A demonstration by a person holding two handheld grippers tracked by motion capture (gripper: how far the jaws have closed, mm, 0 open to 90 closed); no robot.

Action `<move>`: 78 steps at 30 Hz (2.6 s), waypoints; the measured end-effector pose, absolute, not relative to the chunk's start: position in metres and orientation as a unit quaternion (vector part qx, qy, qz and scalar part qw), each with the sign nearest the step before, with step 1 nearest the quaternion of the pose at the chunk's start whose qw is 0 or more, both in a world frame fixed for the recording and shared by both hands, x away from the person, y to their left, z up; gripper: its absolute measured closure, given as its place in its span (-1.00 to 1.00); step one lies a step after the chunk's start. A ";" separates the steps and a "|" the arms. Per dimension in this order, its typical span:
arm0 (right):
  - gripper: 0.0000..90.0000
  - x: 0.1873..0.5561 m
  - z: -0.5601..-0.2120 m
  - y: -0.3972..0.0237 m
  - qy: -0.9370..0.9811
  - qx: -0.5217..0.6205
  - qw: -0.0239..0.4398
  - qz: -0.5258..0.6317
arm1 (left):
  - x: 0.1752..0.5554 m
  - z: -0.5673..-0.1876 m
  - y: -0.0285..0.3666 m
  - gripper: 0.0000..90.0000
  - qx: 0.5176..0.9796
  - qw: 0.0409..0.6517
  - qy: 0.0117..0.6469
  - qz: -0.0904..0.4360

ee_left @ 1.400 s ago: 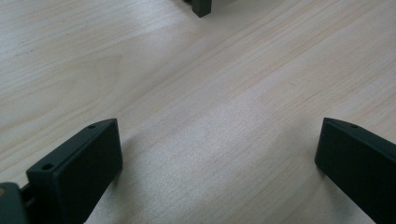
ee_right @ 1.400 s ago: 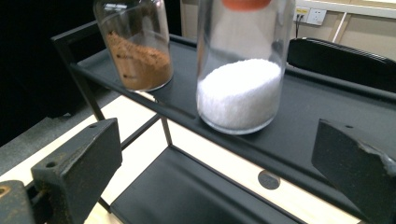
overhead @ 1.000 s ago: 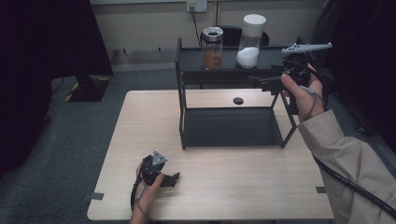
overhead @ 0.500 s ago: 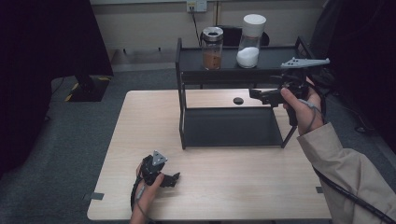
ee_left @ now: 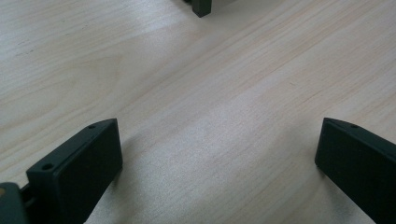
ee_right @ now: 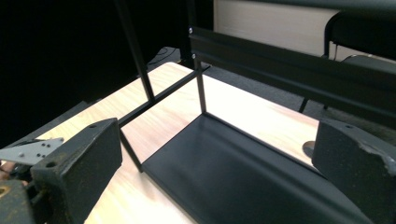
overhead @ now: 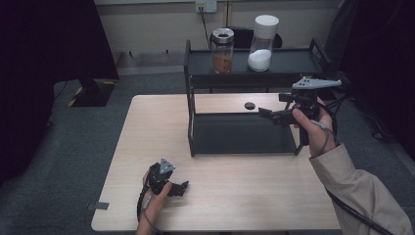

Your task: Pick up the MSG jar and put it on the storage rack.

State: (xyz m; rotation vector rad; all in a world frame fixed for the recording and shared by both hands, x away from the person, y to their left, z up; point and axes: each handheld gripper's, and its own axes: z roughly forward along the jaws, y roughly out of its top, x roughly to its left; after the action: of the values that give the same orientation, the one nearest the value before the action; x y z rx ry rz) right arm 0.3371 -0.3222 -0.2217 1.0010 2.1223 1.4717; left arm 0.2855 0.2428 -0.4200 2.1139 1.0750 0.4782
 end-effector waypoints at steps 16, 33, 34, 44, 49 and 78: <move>-0.99 0.331 -0.257 -0.324 0.755 0.351 0.167 0.528 | 0.286 -0.420 0.243 -1.00 0.818 0.353 0.416 0.185; -0.99 0.323 -0.292 -0.331 0.759 0.352 0.152 0.527 | 0.285 -0.420 0.243 -1.00 0.817 0.353 0.416 0.185; -0.99 0.323 -0.294 -0.331 0.760 0.351 0.153 0.525 | 0.285 -0.420 0.243 -1.00 0.817 0.354 0.416 0.185; -0.99 0.322 -0.318 -0.334 0.768 0.351 0.141 0.516 | 0.286 -0.420 0.243 -1.00 0.817 0.353 0.416 0.185; -0.98 0.320 -0.328 -0.335 0.772 0.347 0.138 0.514 | 0.286 -0.420 0.243 -1.00 0.817 0.353 0.416 0.185; -0.98 0.308 -0.381 -0.344 0.794 0.344 0.123 0.486 | 0.285 -0.420 0.243 -1.00 0.817 0.354 0.416 0.185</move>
State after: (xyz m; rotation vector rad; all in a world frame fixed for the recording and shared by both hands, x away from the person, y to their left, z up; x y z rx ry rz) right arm 0.3082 -0.3444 -0.3809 1.0035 2.3167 1.4179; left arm 0.2855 0.2428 -0.4201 2.1134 1.0751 0.4782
